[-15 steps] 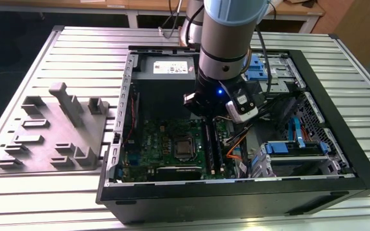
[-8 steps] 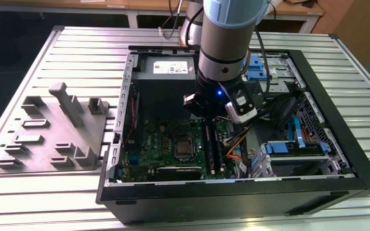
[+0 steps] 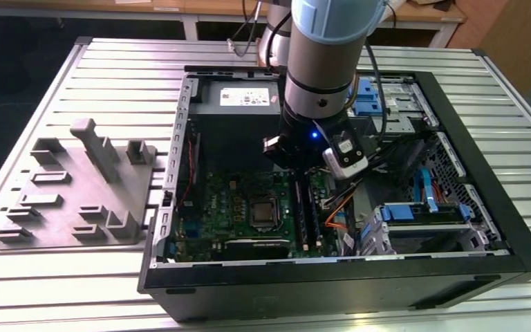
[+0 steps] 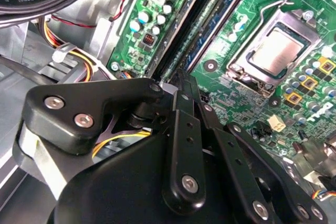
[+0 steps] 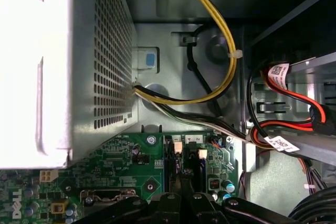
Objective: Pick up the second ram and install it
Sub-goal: 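Press down the second ram until it locks into place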
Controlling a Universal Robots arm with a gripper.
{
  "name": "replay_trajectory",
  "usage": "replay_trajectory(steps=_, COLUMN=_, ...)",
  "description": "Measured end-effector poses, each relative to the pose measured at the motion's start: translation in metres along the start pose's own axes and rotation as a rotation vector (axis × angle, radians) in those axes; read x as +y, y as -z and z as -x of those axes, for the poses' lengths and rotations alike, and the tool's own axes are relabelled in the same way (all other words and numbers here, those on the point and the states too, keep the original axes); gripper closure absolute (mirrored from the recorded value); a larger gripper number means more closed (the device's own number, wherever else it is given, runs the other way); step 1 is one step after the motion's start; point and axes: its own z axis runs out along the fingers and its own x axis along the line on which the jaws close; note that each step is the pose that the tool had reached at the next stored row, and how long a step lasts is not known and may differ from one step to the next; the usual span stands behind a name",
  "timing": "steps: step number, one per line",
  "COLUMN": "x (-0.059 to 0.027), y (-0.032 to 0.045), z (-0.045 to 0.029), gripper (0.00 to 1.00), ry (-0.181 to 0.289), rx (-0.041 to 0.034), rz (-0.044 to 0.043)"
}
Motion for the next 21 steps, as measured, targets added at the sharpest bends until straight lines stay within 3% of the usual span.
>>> replay_trajectory(steps=21, x=-0.0002, y=-0.0041, z=-0.0001, gripper=0.93, ry=0.0, rx=0.0, rz=0.0006)
